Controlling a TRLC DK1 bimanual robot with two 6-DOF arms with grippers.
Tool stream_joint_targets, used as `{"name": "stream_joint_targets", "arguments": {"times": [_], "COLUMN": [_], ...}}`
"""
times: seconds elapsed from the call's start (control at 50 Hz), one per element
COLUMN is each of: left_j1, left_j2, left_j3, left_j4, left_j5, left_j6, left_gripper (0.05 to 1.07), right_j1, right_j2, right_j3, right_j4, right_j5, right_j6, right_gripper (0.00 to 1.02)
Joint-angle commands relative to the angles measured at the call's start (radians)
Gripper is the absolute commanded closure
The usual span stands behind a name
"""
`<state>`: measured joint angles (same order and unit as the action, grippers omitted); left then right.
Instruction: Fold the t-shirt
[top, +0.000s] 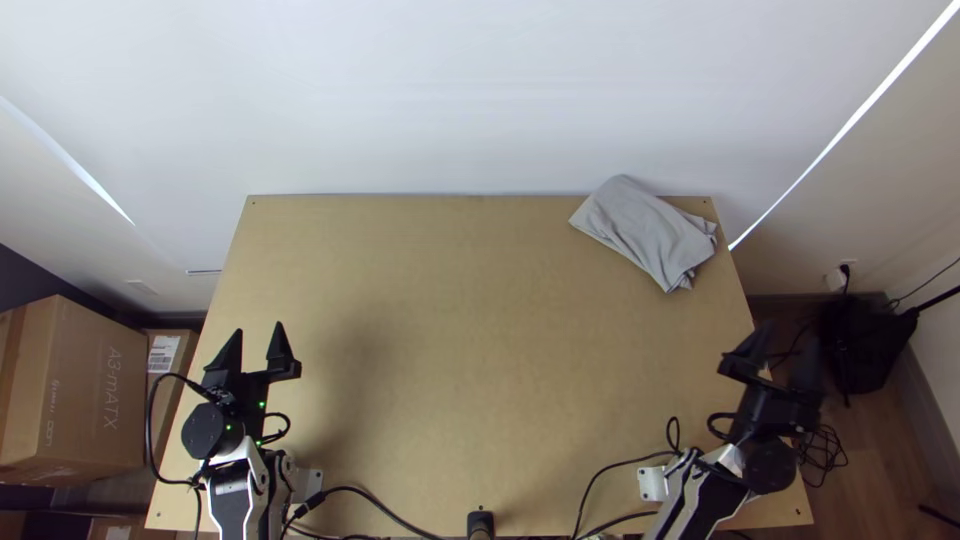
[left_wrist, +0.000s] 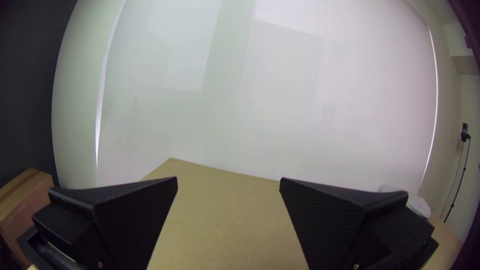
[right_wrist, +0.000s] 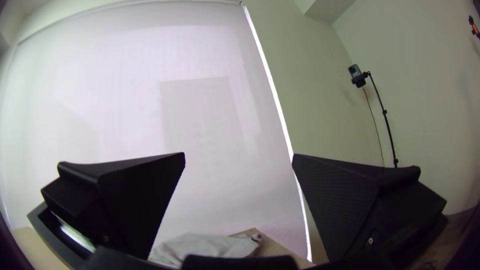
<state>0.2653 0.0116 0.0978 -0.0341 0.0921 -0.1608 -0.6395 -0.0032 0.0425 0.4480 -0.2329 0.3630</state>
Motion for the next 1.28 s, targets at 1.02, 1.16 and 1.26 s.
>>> {"name": "stream_joint_targets", "arguments": {"times": [1.02,1.16,1.26], "left_j1": [-0.054,-0.052,-0.052], "left_j2": [-0.012,-0.012,-0.012], "left_j3": [-0.095,-0.095,-0.095], "left_j4": [0.033,0.033,0.033], "left_j5": [-0.038,-0.038,-0.038], "left_j6": [-0.014,-0.014,-0.014], "left_gripper": [0.09,0.09,0.09], "right_j1": [0.744,0.744,0.744], "right_j2": [0.0,0.0,0.0], "right_j3": [-0.036,-0.036,-0.036], "right_j4": [-0.437,-0.437,-0.437], "right_j5": [0.354,0.354,0.354], "right_j6": [-0.299,-0.299,-0.299], "right_gripper": [0.03,0.03,0.03]}}
